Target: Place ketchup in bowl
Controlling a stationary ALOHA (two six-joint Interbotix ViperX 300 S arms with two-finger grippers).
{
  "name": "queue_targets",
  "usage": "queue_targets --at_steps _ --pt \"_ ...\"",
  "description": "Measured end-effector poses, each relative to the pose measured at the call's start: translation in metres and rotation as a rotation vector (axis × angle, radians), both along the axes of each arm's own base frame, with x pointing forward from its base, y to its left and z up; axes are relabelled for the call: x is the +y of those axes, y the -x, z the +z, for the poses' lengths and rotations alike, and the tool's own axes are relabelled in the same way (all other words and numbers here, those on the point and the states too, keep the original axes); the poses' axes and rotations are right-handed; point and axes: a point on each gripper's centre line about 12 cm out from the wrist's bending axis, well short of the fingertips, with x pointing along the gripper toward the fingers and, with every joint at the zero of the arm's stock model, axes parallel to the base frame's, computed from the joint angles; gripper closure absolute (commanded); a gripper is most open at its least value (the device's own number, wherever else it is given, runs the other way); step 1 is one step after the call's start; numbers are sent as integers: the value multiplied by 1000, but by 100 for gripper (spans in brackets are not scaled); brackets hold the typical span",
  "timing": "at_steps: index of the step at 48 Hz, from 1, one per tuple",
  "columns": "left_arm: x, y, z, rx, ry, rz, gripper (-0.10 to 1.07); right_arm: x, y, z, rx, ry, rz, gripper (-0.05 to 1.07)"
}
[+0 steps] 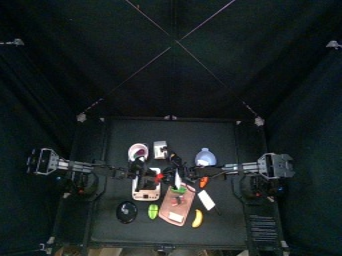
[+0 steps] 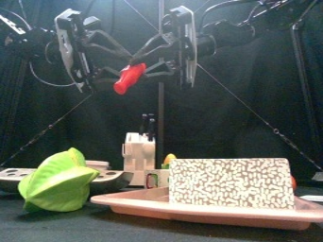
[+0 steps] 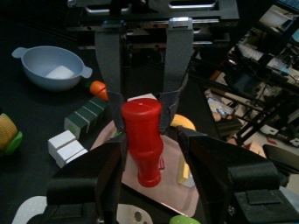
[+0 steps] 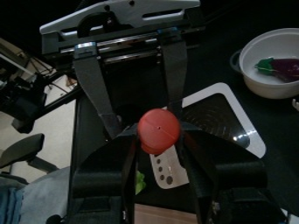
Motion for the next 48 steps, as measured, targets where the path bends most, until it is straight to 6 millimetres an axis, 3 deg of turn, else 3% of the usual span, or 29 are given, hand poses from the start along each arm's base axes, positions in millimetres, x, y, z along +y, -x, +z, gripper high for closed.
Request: queue_targets --at_steps 8,17,33,40,48 --pt "1 0 -1 1 1 2 13 0 4 -3 22 -2 -8 44" --pt "1 1 -1 3 1 4 13 -2 27 -5 74 -1 -44 44" --pt "1 6 -10 28 2 4 13 -7 99 4 125 -72 -147 45" --pt "1 10 -15 52 1 6 13 -22 133 2 157 -106 -239 45" --pt "1 16 -21 86 -10 8 13 -45 167 -16 259 -114 -371 45"
